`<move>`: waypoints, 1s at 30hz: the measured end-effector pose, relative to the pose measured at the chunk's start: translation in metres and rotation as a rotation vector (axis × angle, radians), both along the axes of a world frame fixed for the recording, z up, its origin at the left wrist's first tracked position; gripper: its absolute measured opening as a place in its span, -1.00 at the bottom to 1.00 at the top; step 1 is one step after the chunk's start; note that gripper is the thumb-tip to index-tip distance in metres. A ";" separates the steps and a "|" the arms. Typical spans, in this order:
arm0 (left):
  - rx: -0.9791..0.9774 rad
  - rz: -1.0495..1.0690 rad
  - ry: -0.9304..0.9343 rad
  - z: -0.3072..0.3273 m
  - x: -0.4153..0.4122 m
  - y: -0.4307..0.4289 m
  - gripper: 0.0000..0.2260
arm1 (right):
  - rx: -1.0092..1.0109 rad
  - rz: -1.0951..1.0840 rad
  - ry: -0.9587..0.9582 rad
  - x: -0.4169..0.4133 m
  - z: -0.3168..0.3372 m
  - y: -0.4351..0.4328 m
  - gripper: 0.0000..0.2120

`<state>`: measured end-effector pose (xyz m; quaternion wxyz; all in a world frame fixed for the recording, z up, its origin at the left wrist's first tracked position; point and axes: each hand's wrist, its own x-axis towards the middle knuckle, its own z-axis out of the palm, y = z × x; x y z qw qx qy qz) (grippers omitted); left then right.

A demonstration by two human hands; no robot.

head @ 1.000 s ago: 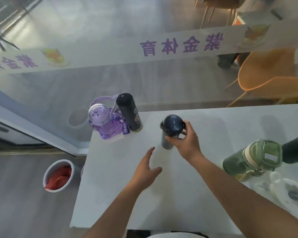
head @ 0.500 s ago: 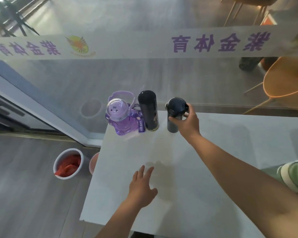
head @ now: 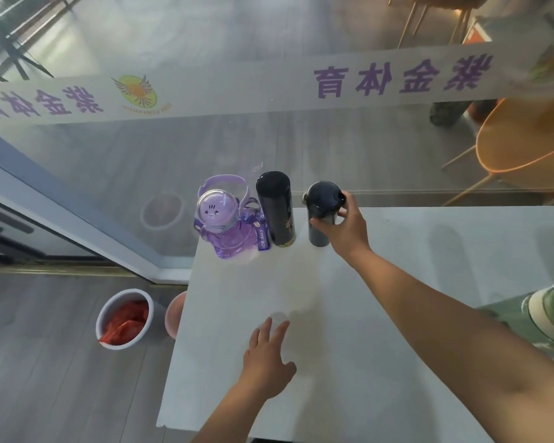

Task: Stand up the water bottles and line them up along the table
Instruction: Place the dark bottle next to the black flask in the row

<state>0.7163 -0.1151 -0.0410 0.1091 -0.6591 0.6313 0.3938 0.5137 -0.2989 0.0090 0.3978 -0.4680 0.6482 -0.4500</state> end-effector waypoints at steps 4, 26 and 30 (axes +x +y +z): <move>-0.008 0.004 0.009 0.003 0.001 0.001 -0.30 | 0.002 -0.003 -0.002 0.000 0.001 0.001 -0.35; -0.118 -0.067 0.141 0.033 -0.079 -0.010 -0.28 | 0.178 -0.091 0.024 -0.071 0.025 0.220 -0.52; -0.130 -0.071 0.331 0.043 -0.133 -0.014 -0.34 | 0.189 -0.403 0.004 -0.116 0.018 0.283 -0.74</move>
